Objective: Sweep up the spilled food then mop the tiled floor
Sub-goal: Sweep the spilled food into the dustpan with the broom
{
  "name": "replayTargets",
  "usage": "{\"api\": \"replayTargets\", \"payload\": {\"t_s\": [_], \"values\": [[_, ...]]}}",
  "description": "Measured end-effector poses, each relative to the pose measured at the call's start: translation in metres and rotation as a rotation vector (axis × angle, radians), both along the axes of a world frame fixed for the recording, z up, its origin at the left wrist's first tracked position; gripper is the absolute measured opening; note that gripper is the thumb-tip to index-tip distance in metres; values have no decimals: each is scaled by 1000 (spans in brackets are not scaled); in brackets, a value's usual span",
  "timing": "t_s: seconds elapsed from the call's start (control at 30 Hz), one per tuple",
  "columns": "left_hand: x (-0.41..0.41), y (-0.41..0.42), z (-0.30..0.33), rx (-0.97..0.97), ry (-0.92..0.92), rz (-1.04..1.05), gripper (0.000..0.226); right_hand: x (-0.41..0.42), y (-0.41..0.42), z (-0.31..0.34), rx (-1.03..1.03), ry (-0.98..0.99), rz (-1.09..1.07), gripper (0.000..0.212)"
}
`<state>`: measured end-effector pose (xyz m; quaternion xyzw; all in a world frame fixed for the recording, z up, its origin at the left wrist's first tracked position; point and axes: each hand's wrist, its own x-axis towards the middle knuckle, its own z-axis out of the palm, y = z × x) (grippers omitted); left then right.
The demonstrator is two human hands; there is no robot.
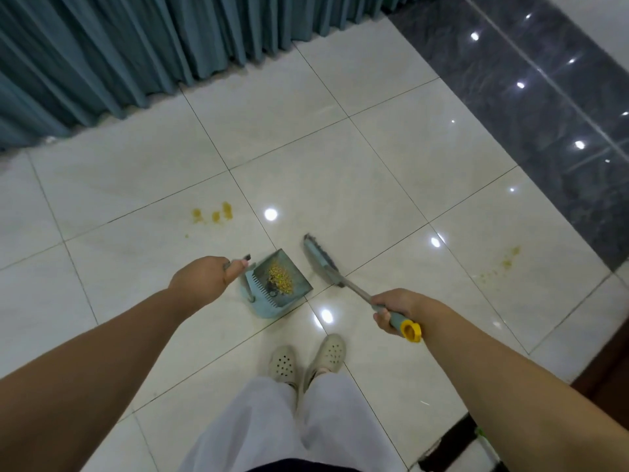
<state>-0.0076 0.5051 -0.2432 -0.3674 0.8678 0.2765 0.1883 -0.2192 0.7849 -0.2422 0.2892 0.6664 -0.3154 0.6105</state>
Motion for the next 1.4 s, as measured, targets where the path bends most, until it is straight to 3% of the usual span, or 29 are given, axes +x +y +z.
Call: {"api": "replayTargets", "payload": {"t_s": [0.27, 0.47, 0.8, 1.2, 1.4], "values": [[2, -1, 3, -2, -36, 6, 56, 17, 2, 21, -93, -177, 1, 21], [0, 3, 11, 10, -36, 44, 55, 9, 4, 31, -99, -67, 23, 14], [-54, 26, 34, -7, 26, 48, 54, -37, 42, 34, -68, 104, -141, 22], [-224, 53, 28, -14, 129, 72, 56, -209, 107, 5, -27, 291, -356, 4], [-320, 57, 19, 44, 197, 245, 54, -329, 118, -9, -21, 338, -474, 16]]}}
